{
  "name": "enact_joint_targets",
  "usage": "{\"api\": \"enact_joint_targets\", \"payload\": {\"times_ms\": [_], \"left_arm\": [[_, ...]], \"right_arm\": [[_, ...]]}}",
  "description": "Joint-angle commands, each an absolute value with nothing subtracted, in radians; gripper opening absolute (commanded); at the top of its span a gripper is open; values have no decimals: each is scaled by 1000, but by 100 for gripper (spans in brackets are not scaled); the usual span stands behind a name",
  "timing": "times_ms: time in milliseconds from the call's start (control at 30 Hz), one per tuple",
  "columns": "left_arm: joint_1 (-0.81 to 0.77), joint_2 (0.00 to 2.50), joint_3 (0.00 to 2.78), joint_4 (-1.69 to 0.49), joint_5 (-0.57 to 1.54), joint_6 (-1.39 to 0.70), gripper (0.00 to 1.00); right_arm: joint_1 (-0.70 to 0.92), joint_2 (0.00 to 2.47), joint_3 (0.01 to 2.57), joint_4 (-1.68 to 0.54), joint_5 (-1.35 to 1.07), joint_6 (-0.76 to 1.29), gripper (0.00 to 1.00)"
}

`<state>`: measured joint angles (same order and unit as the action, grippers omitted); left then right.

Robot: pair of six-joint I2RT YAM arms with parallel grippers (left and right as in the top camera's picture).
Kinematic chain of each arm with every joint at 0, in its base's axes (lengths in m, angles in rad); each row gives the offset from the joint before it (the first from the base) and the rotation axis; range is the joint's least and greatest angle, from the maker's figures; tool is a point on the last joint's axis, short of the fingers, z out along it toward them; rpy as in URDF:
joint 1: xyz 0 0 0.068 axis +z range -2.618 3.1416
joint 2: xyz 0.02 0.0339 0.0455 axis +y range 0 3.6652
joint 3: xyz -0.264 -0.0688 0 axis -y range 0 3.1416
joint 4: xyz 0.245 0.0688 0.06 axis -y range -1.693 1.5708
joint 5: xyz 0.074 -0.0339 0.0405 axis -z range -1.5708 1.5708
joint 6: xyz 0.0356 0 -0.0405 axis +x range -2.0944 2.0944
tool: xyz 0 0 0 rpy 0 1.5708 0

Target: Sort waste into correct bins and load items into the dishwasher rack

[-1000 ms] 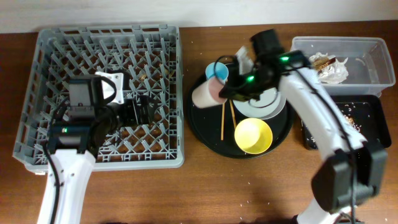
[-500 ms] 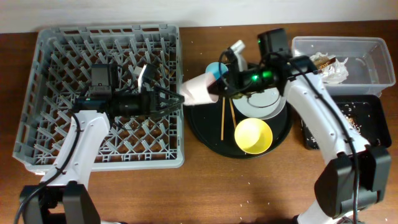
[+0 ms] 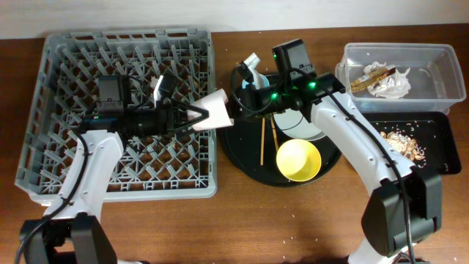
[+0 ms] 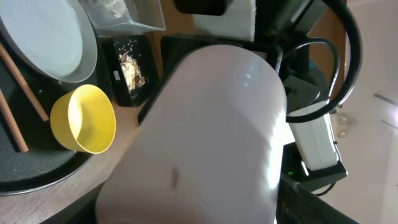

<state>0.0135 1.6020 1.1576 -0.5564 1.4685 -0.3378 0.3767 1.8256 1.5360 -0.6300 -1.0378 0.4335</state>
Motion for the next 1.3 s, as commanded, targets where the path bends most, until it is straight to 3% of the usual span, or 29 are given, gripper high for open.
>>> {"api": "enact_joint_targets", "payload": {"times_ms": [0,67,233,333,400,433,600,667,700,1233,1267], "left_arm": [[-23,1605,1166,-557,1459,-351,61],[-23,1605,1166,-556,1422,-351,50],[-23,1605,1166,-523,1390,-351,50],[-23,1605,1166,-495,1391,-352,51],[-23,1605,1166,-485,1398,-352,61],[-22,1605,1166,-475,1417,-352,70],[80,1605,1166,-424,1574,-352,81],[126,1605,1166,-423,1574,-371,94],[136,1605,1166,-423,1574,-382,95],[54,1604,1166,-422,1574,-426,89],[54,1604,1166,-423,1574,-426,82]], "right_arm": [[438,1862,1534,-621,-983,454,48],[437,1862,1534,-624,-982,454,57],[437,1861,1534,-624,-984,426,53],[437,1861,1534,-628,-987,423,17],[437,1861,1534,-628,-988,423,4],[437,1860,1534,-627,-993,416,4],[436,1856,1535,-608,-1071,397,4],[437,1856,1535,-576,-1114,397,4],[437,1856,1535,-555,-1123,397,4],[442,1858,1535,-437,-1061,401,4],[445,1858,1535,-437,-1061,401,4]]}}
